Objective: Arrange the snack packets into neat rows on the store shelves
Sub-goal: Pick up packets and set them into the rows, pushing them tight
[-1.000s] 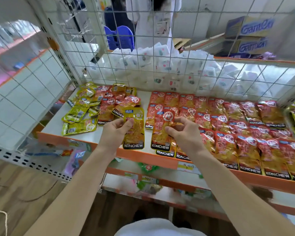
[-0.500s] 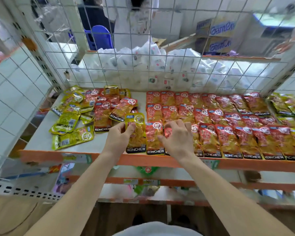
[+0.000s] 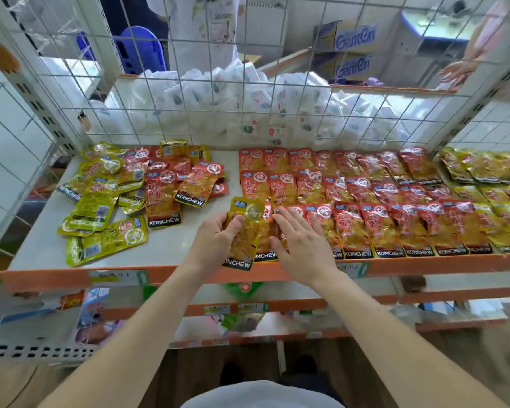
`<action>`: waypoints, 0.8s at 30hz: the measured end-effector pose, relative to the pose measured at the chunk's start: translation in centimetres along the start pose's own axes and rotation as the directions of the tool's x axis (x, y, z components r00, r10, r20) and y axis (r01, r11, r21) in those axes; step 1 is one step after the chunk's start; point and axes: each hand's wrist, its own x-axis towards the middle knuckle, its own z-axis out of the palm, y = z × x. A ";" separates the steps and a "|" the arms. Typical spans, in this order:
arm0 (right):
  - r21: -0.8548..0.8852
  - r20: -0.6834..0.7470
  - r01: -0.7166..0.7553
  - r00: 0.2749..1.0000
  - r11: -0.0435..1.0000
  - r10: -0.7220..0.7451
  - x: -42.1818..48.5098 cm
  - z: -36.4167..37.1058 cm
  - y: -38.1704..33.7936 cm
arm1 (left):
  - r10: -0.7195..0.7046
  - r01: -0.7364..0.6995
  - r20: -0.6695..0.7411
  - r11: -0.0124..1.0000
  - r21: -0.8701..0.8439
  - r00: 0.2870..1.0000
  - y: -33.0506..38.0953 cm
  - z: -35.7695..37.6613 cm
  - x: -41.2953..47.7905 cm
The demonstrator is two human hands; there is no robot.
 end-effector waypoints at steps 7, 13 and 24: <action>0.136 -0.034 -0.025 0.999 0.990 0.030 -0.5 -0.1 -0.1 | -0.024 0.018 -0.061 0.996 -0.089 0.998 0.3 0.0 -0.1; 0.260 -0.174 -0.013 0.983 0.965 0.060 -1.6 -2.0 1.1 | -0.047 0.029 -0.178 0.995 -0.100 0.983 1.7 1.2 0.0; 0.311 -0.384 -0.052 0.907 0.949 0.175 -11.0 -8.6 15.0 | -0.016 0.019 0.047 0.997 -0.070 0.999 6.5 18.3 -3.6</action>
